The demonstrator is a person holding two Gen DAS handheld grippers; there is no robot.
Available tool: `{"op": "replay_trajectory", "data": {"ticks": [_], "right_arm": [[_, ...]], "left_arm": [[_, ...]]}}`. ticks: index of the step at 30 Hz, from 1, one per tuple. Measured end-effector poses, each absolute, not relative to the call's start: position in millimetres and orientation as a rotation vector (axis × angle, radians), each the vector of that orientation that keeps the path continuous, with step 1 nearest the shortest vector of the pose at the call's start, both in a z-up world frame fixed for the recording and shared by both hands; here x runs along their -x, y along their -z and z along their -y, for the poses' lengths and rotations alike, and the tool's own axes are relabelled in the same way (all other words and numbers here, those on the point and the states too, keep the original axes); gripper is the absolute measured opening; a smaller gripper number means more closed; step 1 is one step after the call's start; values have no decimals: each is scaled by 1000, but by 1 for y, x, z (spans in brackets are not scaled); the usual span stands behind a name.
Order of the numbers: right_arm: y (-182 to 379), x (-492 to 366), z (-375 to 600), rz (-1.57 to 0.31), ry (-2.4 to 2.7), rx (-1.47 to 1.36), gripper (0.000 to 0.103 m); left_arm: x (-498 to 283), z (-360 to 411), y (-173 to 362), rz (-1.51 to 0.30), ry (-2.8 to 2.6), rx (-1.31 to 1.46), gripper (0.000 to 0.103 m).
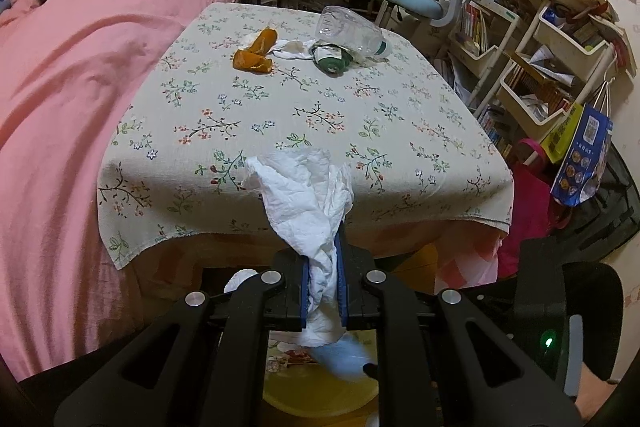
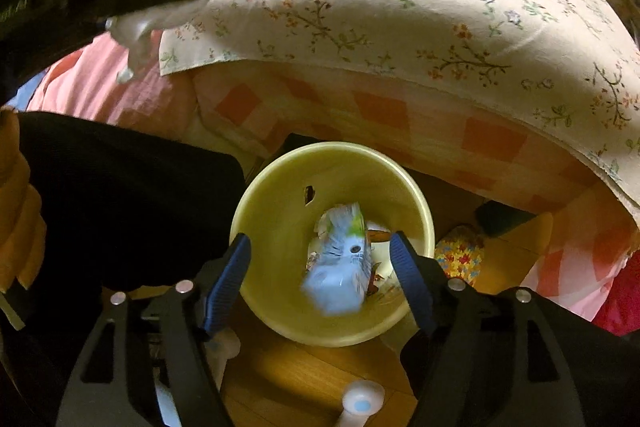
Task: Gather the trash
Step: 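Open the left gripper to drop the tissue into the yellow bin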
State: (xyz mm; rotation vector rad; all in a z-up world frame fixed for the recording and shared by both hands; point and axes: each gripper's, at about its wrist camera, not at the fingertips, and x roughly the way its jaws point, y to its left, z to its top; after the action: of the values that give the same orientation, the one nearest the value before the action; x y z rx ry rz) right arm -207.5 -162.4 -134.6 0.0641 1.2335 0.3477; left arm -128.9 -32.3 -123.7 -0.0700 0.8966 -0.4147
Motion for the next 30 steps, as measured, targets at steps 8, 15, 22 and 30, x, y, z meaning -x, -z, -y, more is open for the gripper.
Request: {"op": "replay_trajectory", "data": {"ticks": [8, 15, 22, 30], "right_arm": [[127, 205, 178, -1179, -287, -114, 71], [108, 203, 196, -1080, -224, -184, 74], [95, 203, 211, -998, -170, -232, 74], [84, 204, 223, -907, -112, -277, 75]], "left_arm": [[136, 42, 122, -868, 405, -15, 11], [145, 51, 119, -833, 402, -94, 11], [155, 60, 119, -806, 408, -164, 11], [159, 68, 126, -834, 431, -200, 11]]}}
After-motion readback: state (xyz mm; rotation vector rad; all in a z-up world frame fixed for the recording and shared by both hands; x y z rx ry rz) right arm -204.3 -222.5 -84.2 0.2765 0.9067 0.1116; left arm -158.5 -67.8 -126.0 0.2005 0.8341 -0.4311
